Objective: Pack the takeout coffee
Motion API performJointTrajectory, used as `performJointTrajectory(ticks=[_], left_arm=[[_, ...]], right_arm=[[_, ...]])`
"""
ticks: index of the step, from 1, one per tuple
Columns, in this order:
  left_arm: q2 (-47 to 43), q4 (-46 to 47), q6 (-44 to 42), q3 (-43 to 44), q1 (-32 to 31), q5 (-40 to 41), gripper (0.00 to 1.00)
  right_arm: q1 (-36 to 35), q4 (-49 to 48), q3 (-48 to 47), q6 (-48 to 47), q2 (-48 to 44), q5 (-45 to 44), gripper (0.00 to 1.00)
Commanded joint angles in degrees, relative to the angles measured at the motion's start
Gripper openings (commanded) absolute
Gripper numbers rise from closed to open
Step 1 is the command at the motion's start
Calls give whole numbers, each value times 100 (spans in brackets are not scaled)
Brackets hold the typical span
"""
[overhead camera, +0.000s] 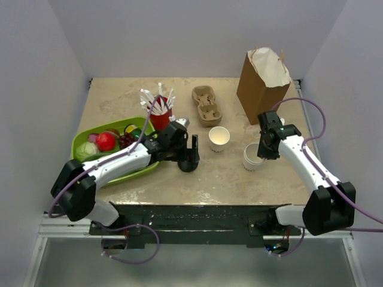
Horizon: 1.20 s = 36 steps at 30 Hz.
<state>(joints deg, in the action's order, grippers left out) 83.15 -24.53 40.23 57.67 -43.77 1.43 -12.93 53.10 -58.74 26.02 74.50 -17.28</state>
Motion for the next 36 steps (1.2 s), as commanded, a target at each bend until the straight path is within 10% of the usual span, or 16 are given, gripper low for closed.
performJointTrajectory(ticks=[1, 9, 36], left_arm=[[472, -86, -164, 578, -184, 384, 99], [1272, -333, -173, 1228, -448, 665, 78], [2389, -816, 679, 1985, -721, 1193, 19]], right_arm=[[54, 77, -312, -27, -347, -293, 34], [62, -290, -665, -114, -1437, -978, 78], [45, -1373, 64, -414, -2677, -1076, 81]])
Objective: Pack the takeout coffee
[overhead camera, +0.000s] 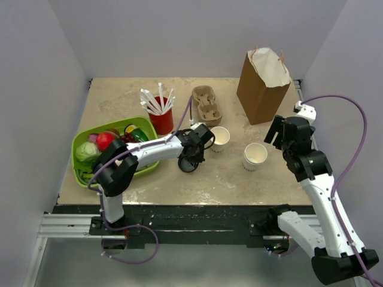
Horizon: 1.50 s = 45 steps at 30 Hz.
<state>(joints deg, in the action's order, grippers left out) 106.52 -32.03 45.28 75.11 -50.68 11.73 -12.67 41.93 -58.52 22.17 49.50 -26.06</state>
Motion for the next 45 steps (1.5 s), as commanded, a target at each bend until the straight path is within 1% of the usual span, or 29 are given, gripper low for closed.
performJointTrajectory(ticks=[1, 2, 3, 5, 6, 13, 17, 21, 23, 28, 29, 30, 32, 33, 34, 35, 36, 37, 38, 39, 40, 41, 42, 43, 44, 45], left_arm=[[53, -84, 192, 241, -21, 163, 16], [62, -101, 192, 258, -21, 163, 13], [53, -119, 201, 258, -21, 172, 8], [36, -145, 210, 258, -21, 163, 5], [1, -128, 210, 250, -21, 137, 0], [-394, -76, 157, 144, -30, -12, 0], [-947, 21, 87, -110, -21, -4, 0], [-1475, 284, -71, -348, -4, -56, 0], [-1703, 355, -124, -453, 5, -170, 0], [-1906, 425, -291, -550, 154, -372, 0], [-2055, 504, -378, -620, 172, -451, 0], [-2152, 853, -762, -690, 172, -582, 0], [-2511, 1364, -1334, -979, 172, -1468, 0], [-2644, 1932, -1877, -1103, 189, -1863, 0], [-2750, 2103, -2100, -1191, 198, -2659, 0], [-2942, 2270, -2311, -1270, 216, -3041, 0], [-3040, 2489, -2539, -1288, 216, -3367, 0], [-3119, 2509, -2585, -1262, 216, -3875, 0], [-3276, 2544, -2611, -1227, 207, -4054, 0], [-3348, 2579, -2551, -1236, 216, -4142, 0], [-3409, 2553, -2507, -1236, 216, -4239, 0], [-3471, 2448, -2515, -1192, 225, -4301, 0], [-3515, 2169, -2715, -1192, 225, -4389, 0], [-3576, 2079, -2822, -1227, 225, -4468, 0], [-3716, 1991, -2936, -1340, 225, -4503, 0], [-3787, 1825, -3189, -1385, 225, -4556, 0]], right_arm=[[19, -273, 51, -20, -186, -206, 81], [10, -273, 51, -29, -195, -206, 81], [1, -273, 51, -29, -195, -206, 81], [-8, -265, 43, -29, -195, -206, 82], [-17, -256, 51, -29, -203, -206, 82], [-113, -256, 25, -134, -238, -101, 82], [-210, -361, 51, -345, -353, 215, 82], [-219, -598, 104, -538, -511, 759, 82], [-227, -695, 122, -635, -563, 1164, 82], [-271, -800, 157, -749, -537, 1700, 82], [-332, -905, 166, -871, -529, 2110, 82], [-342, -967, 166, -951, -529, 2306, 82], [-420, -1194, 174, -1223, -511, 2954, 82], [-447, -1266, 166, -1337, -468, 3793, 82], [-465, -1310, 157, -1452, -450, 4315, 82], [-508, -1363, 157, -1775, -441, 4773, 81], [-535, -1555, 244, -2022, -458, 5778, 81], [-553, -1739, 340, -2285, -580, 6267, 81], [-553, -2011, 463, -2601, -668, 6646, 81], [-561, -2701, 682, -2665, -756, 6919, 80], [-562, -2960, 736, -2805, -870, 7331, 80], [-553, -3093, 737, -3059, -915, 7405, 80], [-561, -3121, 650, -3244, -924, 7414, 81], [-553, -3034, 623, -3489, -915, 7823, 81], [-561, -2833, 605, -4153, -854, 8132, 80], [-553, -2700, 605, -4603, -793, 8518, 73]])
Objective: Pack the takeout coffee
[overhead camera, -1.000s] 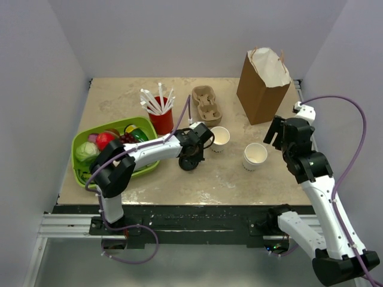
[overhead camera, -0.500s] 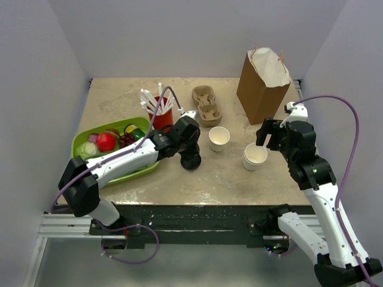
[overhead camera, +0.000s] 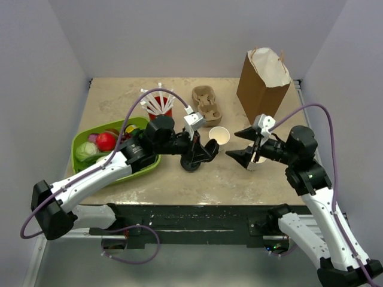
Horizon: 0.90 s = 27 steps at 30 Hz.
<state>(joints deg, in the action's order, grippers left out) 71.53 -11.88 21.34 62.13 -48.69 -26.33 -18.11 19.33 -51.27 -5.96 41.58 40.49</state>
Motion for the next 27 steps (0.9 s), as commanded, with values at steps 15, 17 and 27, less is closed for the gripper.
performJointTrajectory(ticks=[15, 17, 27], left_arm=[[-1563, -1359, -1395, -246, 52, -1199, 0], [-1475, -1509, -1457, -105, 52, -1304, 0], [-1352, -1651, -1467, 80, 79, -1375, 0]], right_arm=[[-1300, 5624, -2730, -9571, 3064, 2789, 72], [-1397, 5914, -2940, -10010, 3294, 2824, 72], [-1766, 5915, -3162, -9767, 3761, 2824, 62]])
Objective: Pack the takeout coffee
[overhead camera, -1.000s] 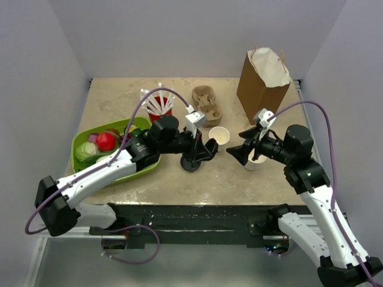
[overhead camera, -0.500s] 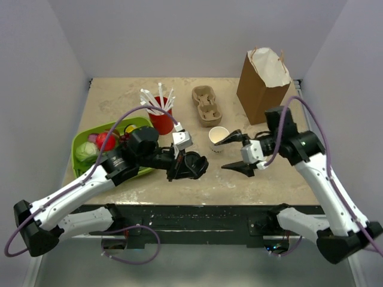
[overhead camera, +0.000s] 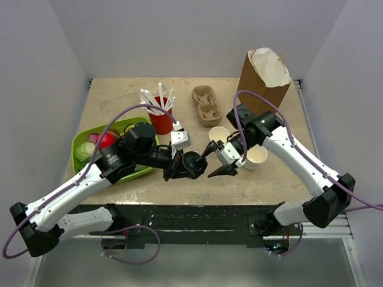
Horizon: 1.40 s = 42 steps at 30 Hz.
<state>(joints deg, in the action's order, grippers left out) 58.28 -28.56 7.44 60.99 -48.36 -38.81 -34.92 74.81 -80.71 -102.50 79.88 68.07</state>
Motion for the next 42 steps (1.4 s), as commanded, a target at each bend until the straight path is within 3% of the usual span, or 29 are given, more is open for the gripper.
performJointTrajectory(ticks=[1, 6, 13, 17, 18, 19, 20, 21, 22, 24, 25, 26, 30, 35, 39, 42], left_arm=[[-45, 25, -76, 185, 46, -118, 0], [-212, 245, 3, 36, 46, -188, 0], [-247, 315, 108, -35, 46, -215, 0], [-273, 360, 362, -35, 37, 223, 0], [-265, 342, 415, 0, 46, 503, 4], [-273, 333, 468, 9, 46, 654, 25], [-282, 351, 625, 27, 37, 820, 37], [-291, 351, 688, 53, 46, 1170, 64], [-343, 342, 749, 71, 46, 1417, 75], [-405, 438, 925, -25, 46, 2240, 99], [-510, 613, 1048, -122, 46, 2524, 100], [-554, 849, 1362, -184, 37, 2832, 100], [-756, 1185, 1865, -272, 55, 4027, 100], [-731, 1843, 1874, -474, 46, 4688, 100], [241, 1503, 2243, 25, 63, 5698, 100], [1268, 941, 2753, 754, 282, 5711, 100]], right_arm=[[-112, 368, -209, -60, -60, 57, 59], [-226, 219, -252, 423, 63, -13, 52], [-332, 210, -358, 862, 125, -13, 31], [-332, -700, -253, 2090, 37, -57, 19], [-340, -939, -226, 2433, 2, -75, 18], [-332, -1202, -130, 3219, -85, -153, 18], [-340, -1858, -51, 3688, -156, -232, 17], [-332, -2265, 54, 4215, -226, -320, 16], [-332, -2730, 386, 5291, -444, -608, 15], [-332, -4486, 861, 6534, -700, -1022, 8], [-332, -5093, 1325, 7724, -815, -1337, 6], [-323, -5882, 1469, 8075, -972, -1863, 5], [-43, -5960, 1558, 8991, -948, -2281, 3], [757, -6267, 1830, 10580, -807, -2255, 3], [1678, -6777, 2120, 11558, -614, -2255, 1], [2127, -6812, 2129, 11972, -299, -2202, 2]])
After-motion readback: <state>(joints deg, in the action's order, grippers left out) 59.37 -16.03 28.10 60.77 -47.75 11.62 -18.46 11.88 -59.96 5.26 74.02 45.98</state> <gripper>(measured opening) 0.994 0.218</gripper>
